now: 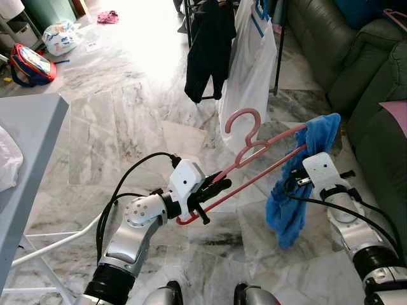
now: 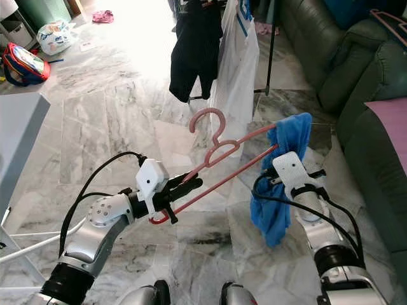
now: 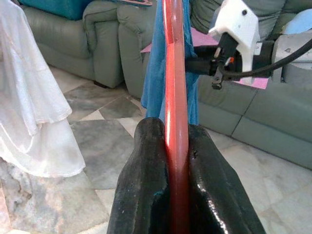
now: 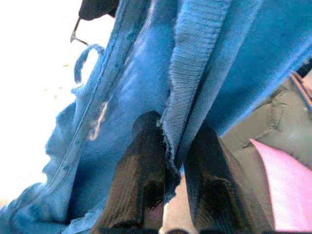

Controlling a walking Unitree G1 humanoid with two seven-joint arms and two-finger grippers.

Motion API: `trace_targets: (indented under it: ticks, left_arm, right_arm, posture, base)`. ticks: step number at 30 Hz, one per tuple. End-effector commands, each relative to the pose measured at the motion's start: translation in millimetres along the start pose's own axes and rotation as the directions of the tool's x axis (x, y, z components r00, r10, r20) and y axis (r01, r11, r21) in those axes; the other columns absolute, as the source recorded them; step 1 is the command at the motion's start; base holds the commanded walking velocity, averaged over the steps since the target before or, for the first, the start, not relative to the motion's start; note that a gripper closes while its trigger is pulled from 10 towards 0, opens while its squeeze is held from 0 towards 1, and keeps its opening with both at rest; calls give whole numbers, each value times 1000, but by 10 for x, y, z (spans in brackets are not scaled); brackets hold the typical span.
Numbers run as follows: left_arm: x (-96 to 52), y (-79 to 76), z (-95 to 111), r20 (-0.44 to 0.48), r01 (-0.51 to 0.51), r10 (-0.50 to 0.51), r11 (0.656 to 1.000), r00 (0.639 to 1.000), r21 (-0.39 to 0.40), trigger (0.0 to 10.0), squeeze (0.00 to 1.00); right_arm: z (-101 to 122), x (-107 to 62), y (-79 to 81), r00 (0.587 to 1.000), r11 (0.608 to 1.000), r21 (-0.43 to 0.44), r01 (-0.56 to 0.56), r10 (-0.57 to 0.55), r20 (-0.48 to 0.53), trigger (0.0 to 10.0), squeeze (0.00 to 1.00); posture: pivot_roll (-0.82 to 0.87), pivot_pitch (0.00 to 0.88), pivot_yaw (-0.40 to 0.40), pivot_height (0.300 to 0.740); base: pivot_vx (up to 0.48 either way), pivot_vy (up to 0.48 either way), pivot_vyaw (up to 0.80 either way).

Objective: Hang hanger

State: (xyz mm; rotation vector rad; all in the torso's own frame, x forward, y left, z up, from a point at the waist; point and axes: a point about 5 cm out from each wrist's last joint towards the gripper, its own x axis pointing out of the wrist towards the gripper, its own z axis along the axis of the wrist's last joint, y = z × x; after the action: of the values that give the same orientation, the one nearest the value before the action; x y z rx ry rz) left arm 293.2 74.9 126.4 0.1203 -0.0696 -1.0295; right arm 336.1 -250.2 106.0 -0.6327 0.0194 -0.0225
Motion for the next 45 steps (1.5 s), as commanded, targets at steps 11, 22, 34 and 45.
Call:
trace_targets:
  ticks: [11, 22, 34, 45]
  left_arm:
    - [11, 18, -16, 7, -12, 12, 1000, 1000, 16, 0, 0]
    - [-108, 68, -253, -102, -43, 48, 998, 994, 50, 0, 0]
    - [-396, 75, -740, -331, -50, 79, 994, 940, 96, 0, 0]
    - [-454, 82, -767, -305, -16, 54, 992, 951, 124, 0, 0]
  right_arm:
    - [12, -59, -182, 996, 997, 1, 83, -83, 27, 0, 0]
    - [362, -48, -396, 969, 984, 33, 175, -178, 174, 0, 0]
    - [573, -38, -601, 941, 967, 43, 252, -255, 223, 0, 0]
    - [2, -151, -587, 957, 958, 28, 287, -285, -57, 0, 0]
  posture:
    - [-39, 215, 42, 740]
    - [-38, 211, 47, 740]
    - [-42, 202, 51, 740]
    - [-35, 203, 54, 740]
  base:
    - [0, 0, 0]
    - [0, 0, 0]
    - [0, 0, 0]
    - [0, 0, 0]
